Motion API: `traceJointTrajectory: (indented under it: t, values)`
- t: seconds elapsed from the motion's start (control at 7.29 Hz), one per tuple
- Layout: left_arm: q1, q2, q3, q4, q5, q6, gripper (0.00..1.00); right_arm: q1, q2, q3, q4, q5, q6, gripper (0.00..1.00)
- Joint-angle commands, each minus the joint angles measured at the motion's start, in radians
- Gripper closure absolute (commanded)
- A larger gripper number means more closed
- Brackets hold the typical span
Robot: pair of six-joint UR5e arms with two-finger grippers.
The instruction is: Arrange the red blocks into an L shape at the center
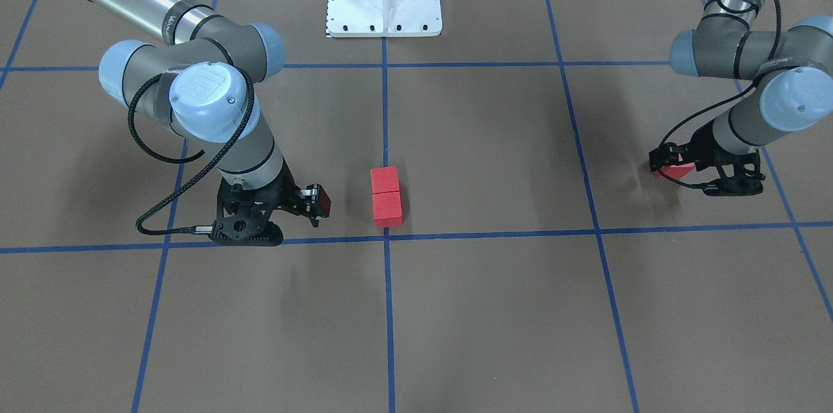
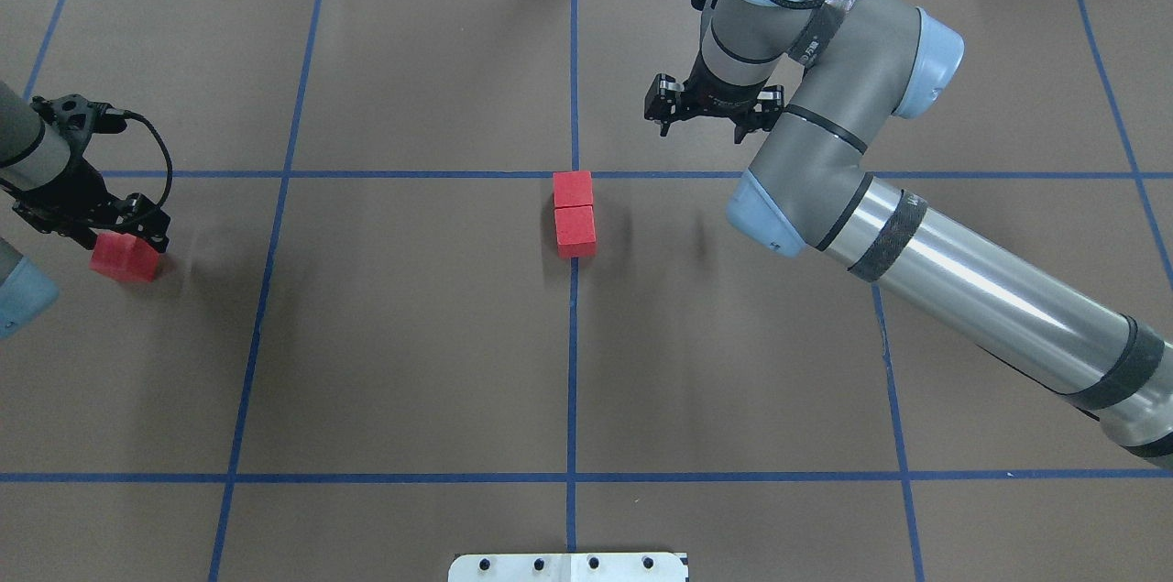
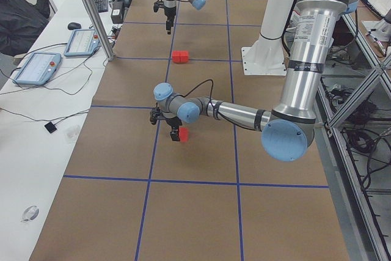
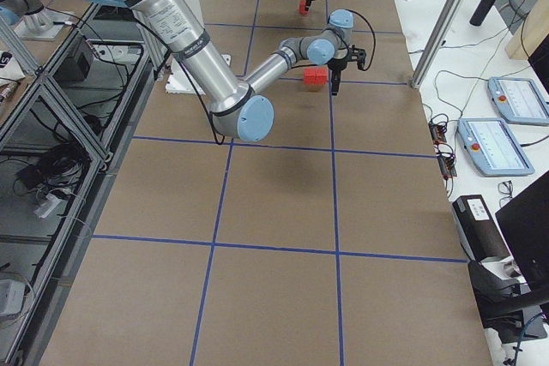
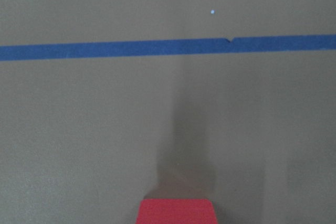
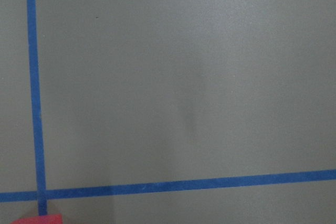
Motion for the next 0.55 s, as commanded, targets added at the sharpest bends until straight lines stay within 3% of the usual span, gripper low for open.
traceJointTrajectory:
  t: [0.0, 0.14, 0.41]
  values:
    - [0.002, 0.001, -0.001, -0.002, 0.039, 0.003, 0.75, 0.0, 0.0, 0.0, 0.0, 0.0, -0.001, 0.01]
    - [0.002, -0.002, -0.003, -0.002, 0.039, 0.006, 1.0, 0.0, -0.002, 0.0, 0.0, -0.002, -0.001, 0.01]
    - [-0.002, 0.0, -0.061, 0.005, 0.036, 0.005, 1.0, 0.003, -0.003, 0.0, -0.001, -0.002, -0.002, 0.01]
